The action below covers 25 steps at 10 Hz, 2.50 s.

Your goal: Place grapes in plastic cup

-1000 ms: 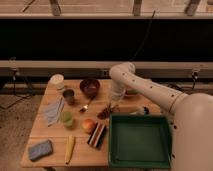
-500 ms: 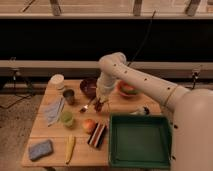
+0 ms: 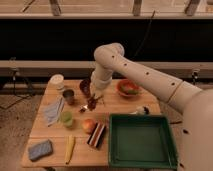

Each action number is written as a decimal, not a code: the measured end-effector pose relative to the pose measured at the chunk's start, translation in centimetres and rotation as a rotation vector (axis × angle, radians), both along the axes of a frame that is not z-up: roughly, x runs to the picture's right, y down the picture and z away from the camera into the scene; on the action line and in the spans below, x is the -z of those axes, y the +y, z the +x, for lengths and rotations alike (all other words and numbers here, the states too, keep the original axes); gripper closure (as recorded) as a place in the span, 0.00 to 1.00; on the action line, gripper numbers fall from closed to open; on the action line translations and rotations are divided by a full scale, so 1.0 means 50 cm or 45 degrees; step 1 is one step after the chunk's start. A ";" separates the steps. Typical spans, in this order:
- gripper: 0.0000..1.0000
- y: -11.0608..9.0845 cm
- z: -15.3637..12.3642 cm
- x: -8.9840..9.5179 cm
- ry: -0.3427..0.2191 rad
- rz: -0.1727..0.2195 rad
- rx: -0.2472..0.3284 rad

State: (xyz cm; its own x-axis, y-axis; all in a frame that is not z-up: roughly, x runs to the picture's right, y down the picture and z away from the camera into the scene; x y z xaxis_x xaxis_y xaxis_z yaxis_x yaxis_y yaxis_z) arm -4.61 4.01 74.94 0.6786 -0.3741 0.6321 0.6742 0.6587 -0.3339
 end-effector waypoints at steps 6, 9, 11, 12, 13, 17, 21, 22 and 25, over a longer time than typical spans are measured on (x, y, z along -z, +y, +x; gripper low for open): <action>1.00 0.000 -0.001 -0.002 0.000 0.000 0.001; 1.00 -0.003 -0.044 -0.001 -0.045 0.024 0.038; 1.00 0.000 -0.110 0.005 -0.103 0.033 0.077; 1.00 0.003 -0.148 0.011 -0.141 0.038 0.104; 1.00 0.006 -0.186 0.020 -0.186 0.047 0.133; 1.00 0.017 -0.249 0.068 -0.323 0.077 0.207; 1.00 0.049 -0.288 0.096 -0.402 0.066 0.258; 1.00 0.056 -0.299 0.094 -0.416 0.057 0.271; 1.00 0.066 -0.320 0.074 -0.432 0.038 0.292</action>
State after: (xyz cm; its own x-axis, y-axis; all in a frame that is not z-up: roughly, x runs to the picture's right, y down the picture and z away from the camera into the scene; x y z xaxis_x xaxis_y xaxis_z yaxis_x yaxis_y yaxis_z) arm -20.61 7.33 71.24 0.3302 -0.5131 0.7923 0.8732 0.4849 -0.0498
